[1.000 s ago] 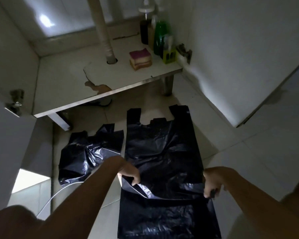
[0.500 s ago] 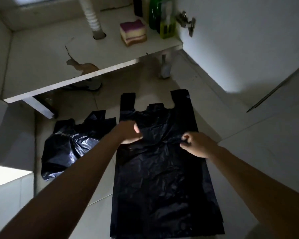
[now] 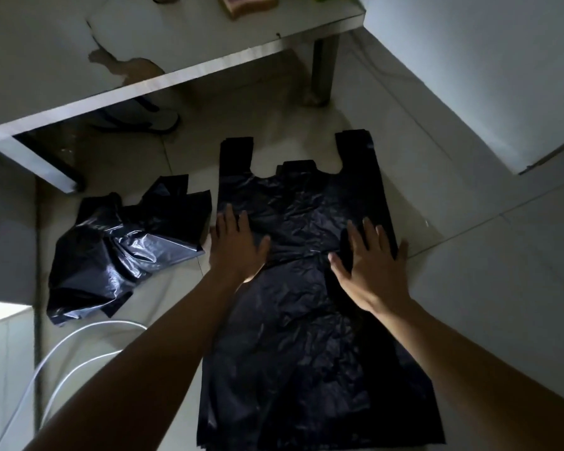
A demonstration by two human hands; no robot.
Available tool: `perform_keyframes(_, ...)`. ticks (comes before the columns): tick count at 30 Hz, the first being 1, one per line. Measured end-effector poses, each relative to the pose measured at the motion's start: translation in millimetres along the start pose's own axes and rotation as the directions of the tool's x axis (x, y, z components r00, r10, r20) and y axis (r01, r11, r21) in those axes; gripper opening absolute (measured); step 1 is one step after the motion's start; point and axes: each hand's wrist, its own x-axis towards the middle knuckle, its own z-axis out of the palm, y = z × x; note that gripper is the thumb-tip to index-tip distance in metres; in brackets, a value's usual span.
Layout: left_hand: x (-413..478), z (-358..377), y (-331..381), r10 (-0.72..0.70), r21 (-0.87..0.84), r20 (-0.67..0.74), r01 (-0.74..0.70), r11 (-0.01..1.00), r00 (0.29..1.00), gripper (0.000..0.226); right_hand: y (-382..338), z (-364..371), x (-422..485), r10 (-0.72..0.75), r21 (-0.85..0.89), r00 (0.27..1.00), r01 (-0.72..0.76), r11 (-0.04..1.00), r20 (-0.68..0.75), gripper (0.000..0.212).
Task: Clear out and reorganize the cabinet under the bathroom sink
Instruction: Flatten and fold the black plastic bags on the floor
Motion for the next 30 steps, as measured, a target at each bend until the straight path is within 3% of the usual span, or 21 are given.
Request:
perform_keyframes(3,22.0,-1.3,10.2,0.024,-0.010,-0.055,-0.024,1.000,0.998,0.081,-1.1,-1.9,39.8,-0.045,0.019,0.997,0.046,0.999,-0.059,0.076)
perform_keyframes(8,39.9,22.0,3.5,0.032,0.032,-0.032,-0.031,0.999,0.999,0.084,21.2,21.5,67.2,0.003,-0.013,0.999,-0.002,1.000,0.047,0.076)
perform_keyframes(14,45.9,25.2,2.5,0.043,0.029,-0.119,-0.040,0.999,0.992,0.081,16.6,32.5,70.1,0.039,-0.021,0.993,-0.042,0.999,-0.110,0.075)
perform_keyframes(22,83.2,6.5,8.4,-0.035,-0.081,-0.245,0.015,0.997,0.969,0.078,13.1,49.5,68.5,0.067,-0.018,0.983,-0.071,0.997,-0.169,0.075)
perform_keyframes(27,108.1,10.3,-2.5,-0.056,0.084,-0.066,0.062,0.995,0.996,0.080,13.7,49.5,67.7,0.066,-0.027,0.979,-0.072,0.997,-0.191,0.074)
perform_keyframes(30,107.1,14.4,5.7,-0.041,0.096,-0.124,0.053,0.994,0.991,0.079,12.3,47.8,67.2,0.068,-0.031,0.982,-0.074,0.997,-0.175,0.074)
